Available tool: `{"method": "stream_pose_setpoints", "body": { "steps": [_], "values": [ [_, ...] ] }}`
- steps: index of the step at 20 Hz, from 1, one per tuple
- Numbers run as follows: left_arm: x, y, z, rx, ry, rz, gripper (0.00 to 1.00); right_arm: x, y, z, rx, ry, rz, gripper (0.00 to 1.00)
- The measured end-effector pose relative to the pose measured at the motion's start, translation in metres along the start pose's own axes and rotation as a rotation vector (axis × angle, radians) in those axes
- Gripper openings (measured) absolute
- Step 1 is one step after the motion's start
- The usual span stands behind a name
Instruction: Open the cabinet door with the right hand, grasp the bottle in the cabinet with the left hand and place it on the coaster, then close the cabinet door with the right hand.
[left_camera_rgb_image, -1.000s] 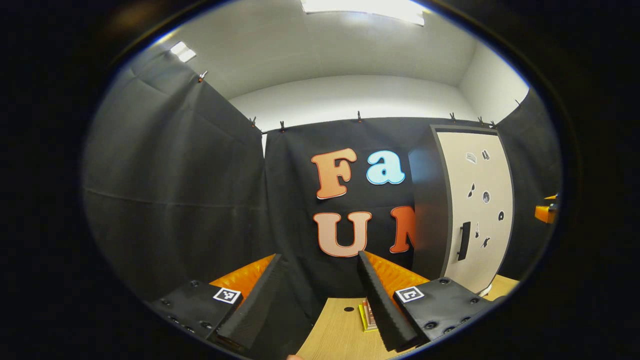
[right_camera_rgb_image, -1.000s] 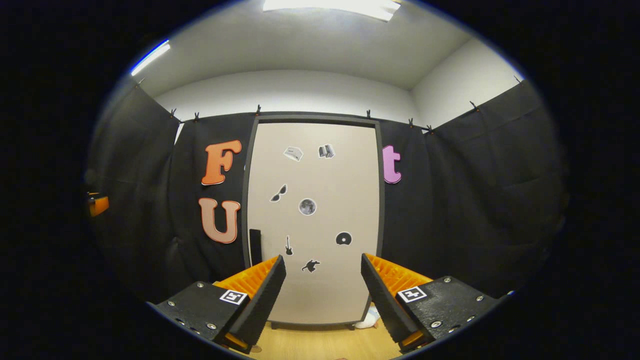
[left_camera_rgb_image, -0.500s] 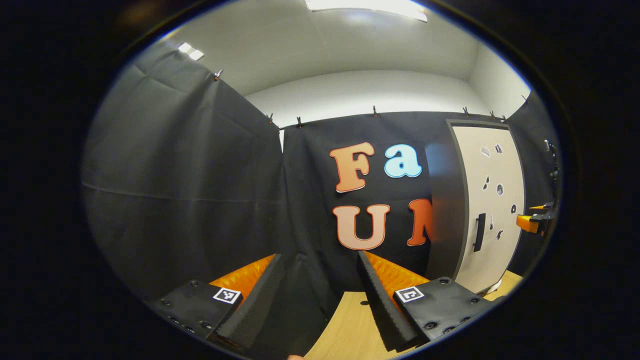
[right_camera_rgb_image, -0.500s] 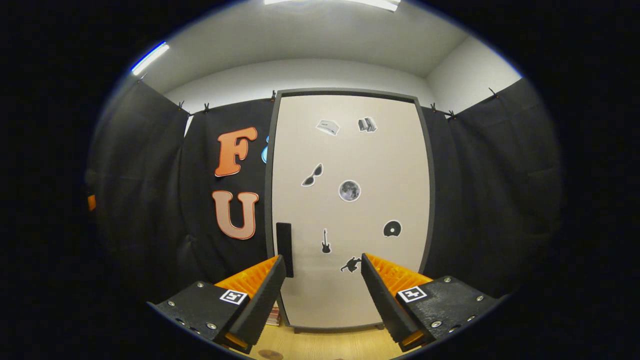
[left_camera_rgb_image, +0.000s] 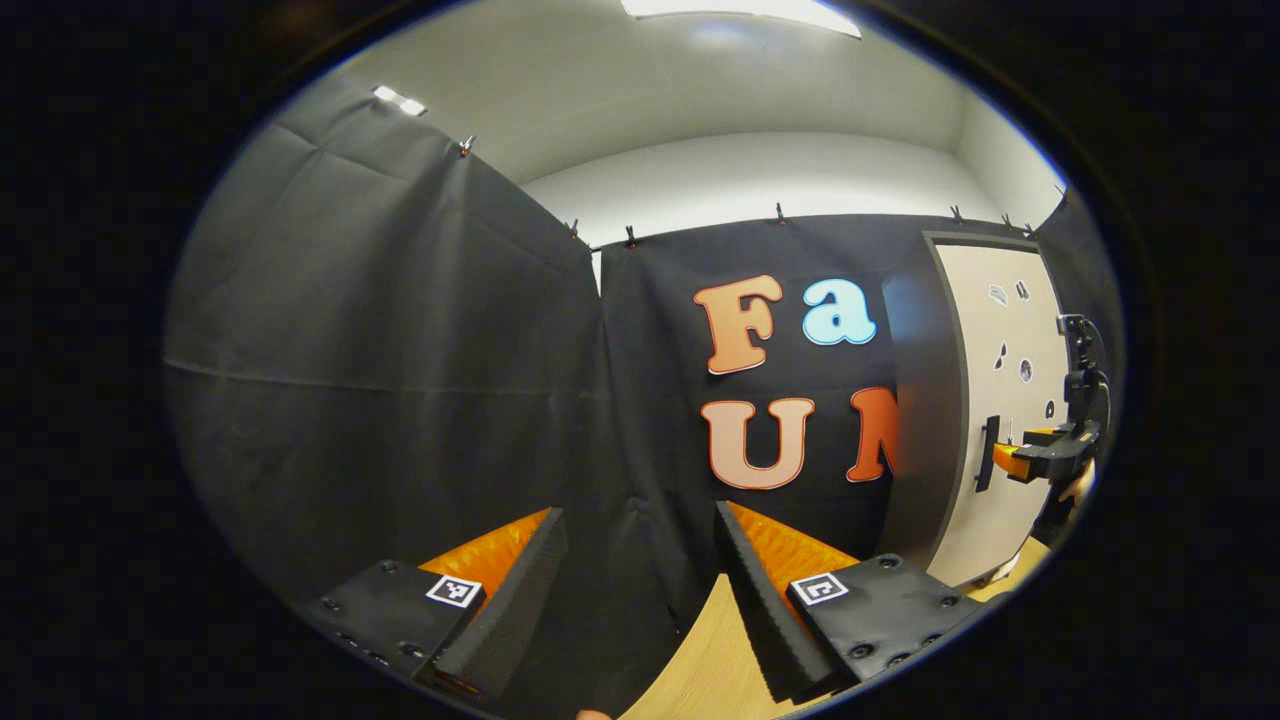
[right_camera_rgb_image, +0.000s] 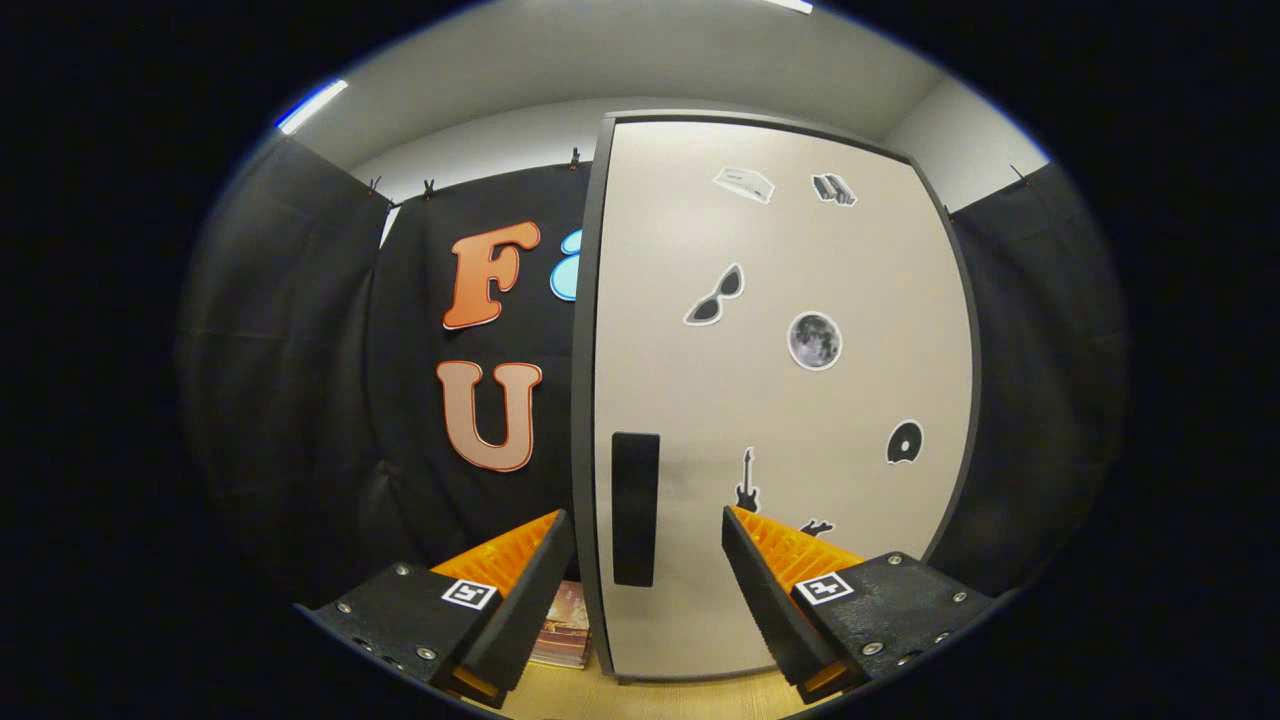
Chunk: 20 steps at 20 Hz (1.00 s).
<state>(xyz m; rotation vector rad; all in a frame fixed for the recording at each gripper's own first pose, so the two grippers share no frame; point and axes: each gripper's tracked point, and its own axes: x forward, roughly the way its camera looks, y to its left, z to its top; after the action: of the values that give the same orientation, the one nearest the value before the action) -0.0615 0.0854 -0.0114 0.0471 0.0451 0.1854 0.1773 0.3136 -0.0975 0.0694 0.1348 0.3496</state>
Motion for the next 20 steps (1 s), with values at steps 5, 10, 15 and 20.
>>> {"method": "stream_pose_setpoints", "body": {
  "steps": [5,10,15,20],
  "values": [
    [-0.004,0.016,-0.010,0.032,0.027,0.040,0.94,0.042,-0.002,-0.017,0.027,0.041,-0.028,0.77],
    [-0.004,0.022,-0.018,0.025,0.042,0.064,0.96,0.060,-0.001,-0.031,0.079,0.081,-0.025,0.60],
    [-0.006,0.024,-0.021,0.023,0.049,0.065,0.94,0.059,-0.002,-0.033,0.081,0.091,-0.025,0.35],
    [-0.002,0.019,-0.026,0.016,0.051,0.054,0.94,0.047,0.000,-0.032,0.063,0.093,0.009,0.28]
  ]
}}
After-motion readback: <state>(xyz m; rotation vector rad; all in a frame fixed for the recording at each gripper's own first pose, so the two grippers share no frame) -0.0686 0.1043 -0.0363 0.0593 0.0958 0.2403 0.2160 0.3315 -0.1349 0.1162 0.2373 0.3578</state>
